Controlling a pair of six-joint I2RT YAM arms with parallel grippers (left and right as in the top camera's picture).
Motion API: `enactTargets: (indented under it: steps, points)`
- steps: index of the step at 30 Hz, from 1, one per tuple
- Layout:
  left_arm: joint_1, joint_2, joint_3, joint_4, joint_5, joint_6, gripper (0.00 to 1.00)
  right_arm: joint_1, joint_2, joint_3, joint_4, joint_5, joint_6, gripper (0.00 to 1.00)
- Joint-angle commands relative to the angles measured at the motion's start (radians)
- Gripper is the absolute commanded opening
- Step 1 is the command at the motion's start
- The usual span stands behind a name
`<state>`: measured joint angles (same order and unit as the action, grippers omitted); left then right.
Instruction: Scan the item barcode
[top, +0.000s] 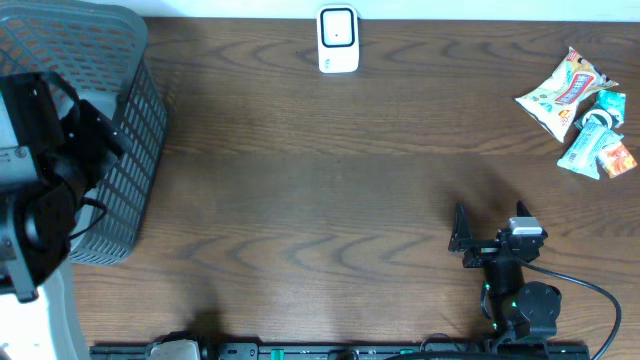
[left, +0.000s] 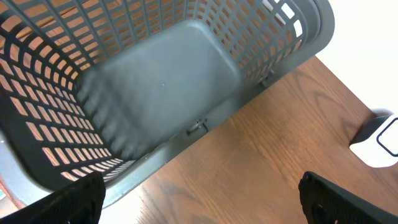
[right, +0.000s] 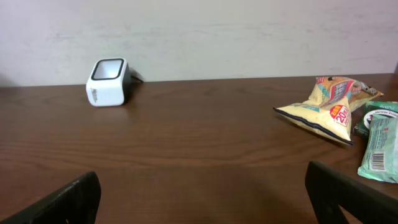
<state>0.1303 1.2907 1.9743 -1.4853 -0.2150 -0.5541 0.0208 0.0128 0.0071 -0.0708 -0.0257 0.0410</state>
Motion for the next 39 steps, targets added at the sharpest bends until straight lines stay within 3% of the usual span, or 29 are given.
enactTargets:
  steps: [1, 10, 20, 25, 32, 39]
  points:
    - [0.005, -0.023, 0.007, -0.003, -0.003, -0.009, 0.98, -0.008, 0.003, -0.001, -0.005, 0.008, 0.01, 0.99]
    - [0.003, -0.032, -0.01, -0.062, -0.002, -0.009, 0.98, -0.008, 0.003, -0.001, -0.005, 0.008, 0.01, 0.99]
    - [0.003, -0.078, -0.167, 0.01, 0.014, -0.076, 0.98, -0.008, 0.003, -0.001, -0.005, 0.008, 0.01, 0.99]
    - [0.003, -0.15, -0.353, 0.197, 0.069, -0.056, 0.98, -0.008, 0.003, -0.001, -0.005, 0.008, 0.01, 0.99]
    - [0.003, -0.266, -0.663, 0.559, 0.276, 0.124, 0.98, -0.008, 0.003, -0.001, -0.005, 0.008, 0.01, 0.99]
    - [0.003, -0.374, -0.912, 0.793, 0.402, 0.188, 0.98, -0.008, 0.003, -0.001, -0.005, 0.008, 0.01, 0.99]
